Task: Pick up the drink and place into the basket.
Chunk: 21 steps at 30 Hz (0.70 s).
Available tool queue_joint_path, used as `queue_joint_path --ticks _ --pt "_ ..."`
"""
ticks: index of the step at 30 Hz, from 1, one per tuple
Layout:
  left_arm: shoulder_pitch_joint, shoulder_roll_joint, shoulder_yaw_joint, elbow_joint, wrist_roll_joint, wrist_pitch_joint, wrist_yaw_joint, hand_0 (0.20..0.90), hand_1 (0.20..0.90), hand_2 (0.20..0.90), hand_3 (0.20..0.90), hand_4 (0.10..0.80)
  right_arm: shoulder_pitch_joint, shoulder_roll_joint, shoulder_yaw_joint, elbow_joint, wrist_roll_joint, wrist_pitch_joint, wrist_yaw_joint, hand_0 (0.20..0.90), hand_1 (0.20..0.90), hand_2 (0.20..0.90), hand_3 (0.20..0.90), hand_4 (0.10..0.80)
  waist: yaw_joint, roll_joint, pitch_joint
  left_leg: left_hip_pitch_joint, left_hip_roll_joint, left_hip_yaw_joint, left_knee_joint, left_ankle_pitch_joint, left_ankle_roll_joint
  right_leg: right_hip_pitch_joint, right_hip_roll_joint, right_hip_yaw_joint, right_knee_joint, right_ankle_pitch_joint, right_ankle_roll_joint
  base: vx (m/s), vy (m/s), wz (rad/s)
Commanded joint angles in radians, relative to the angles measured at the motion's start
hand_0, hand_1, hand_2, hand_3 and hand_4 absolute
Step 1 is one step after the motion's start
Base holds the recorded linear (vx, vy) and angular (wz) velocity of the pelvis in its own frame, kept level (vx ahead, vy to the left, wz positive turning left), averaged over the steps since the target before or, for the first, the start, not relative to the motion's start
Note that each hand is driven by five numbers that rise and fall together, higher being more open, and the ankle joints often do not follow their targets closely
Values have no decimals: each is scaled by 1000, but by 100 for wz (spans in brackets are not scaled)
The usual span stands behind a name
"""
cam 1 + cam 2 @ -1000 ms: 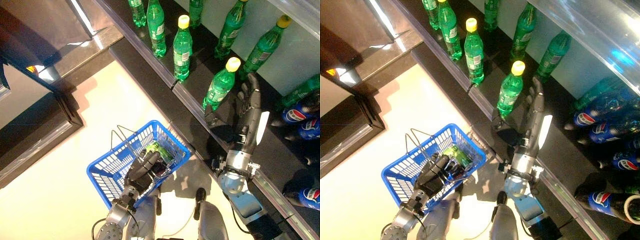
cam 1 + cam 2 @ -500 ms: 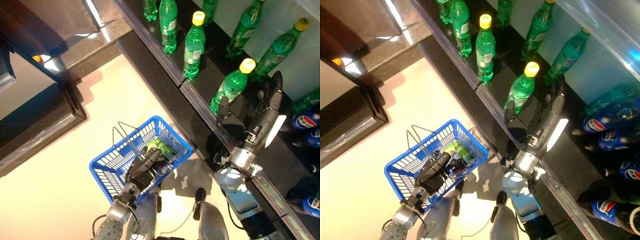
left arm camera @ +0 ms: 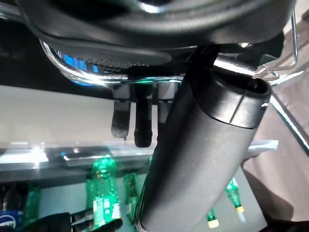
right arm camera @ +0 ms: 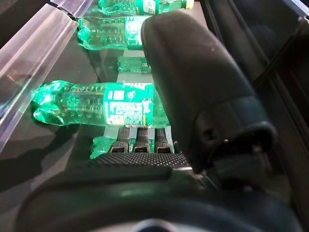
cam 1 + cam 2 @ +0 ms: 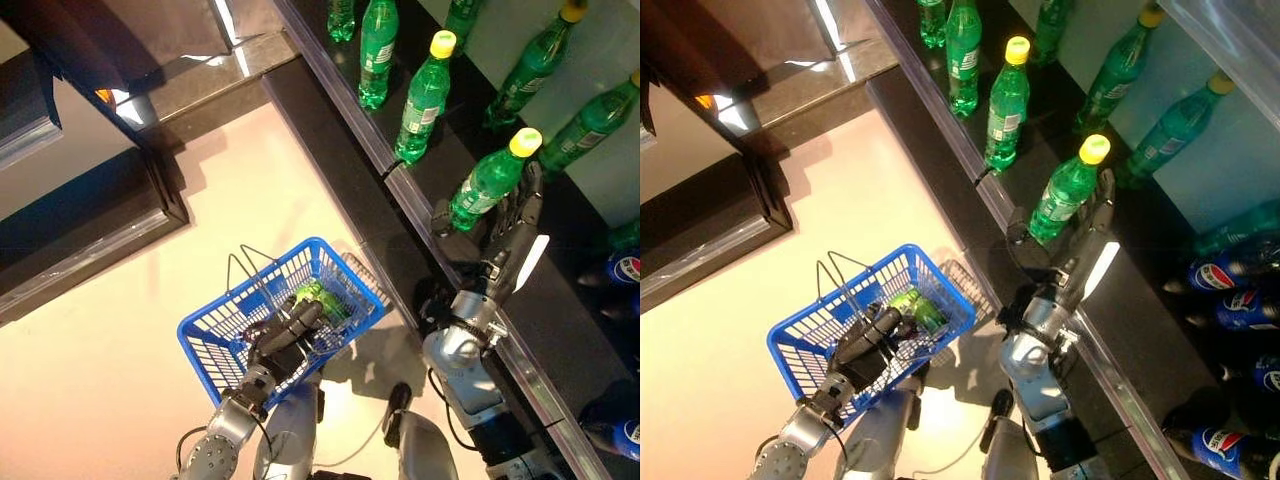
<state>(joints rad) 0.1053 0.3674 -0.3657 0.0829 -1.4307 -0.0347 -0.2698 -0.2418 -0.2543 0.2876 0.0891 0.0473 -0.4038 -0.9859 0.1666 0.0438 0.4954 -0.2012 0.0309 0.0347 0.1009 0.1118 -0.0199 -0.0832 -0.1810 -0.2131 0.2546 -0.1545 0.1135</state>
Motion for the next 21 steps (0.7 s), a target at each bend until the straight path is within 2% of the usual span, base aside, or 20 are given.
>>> queue_joint_path --ticks 1,11,21 --pt "-110 -5 46 -302 54 -38 -203 300 300 300 200 100 -92 21 -44 -47 -38 -86 -80 900 900 900 900 800 27 -20 -65 -55 59 -79 216 -134 -98 40 -84 -14 -155 235 85 49 -42 3" --pt "-125 27 51 -300 38 29 -197 300 300 300 200 100 -179 13 -92 114 40 -87 -141 900 900 900 900 800 62 -16 -67 -48 55 -104 232 -148 -106 62 -84 -39 -150 234 93 64 -46 5" --pt "-117 57 53 -302 26 70 -202 300 300 300 200 100 -229 -12 -97 179 50 -90 -172 900 900 900 900 800 81 -15 -70 -36 41 -121 237 -162 -109 60 -78 -41 -143 234 104 60 -34 3"
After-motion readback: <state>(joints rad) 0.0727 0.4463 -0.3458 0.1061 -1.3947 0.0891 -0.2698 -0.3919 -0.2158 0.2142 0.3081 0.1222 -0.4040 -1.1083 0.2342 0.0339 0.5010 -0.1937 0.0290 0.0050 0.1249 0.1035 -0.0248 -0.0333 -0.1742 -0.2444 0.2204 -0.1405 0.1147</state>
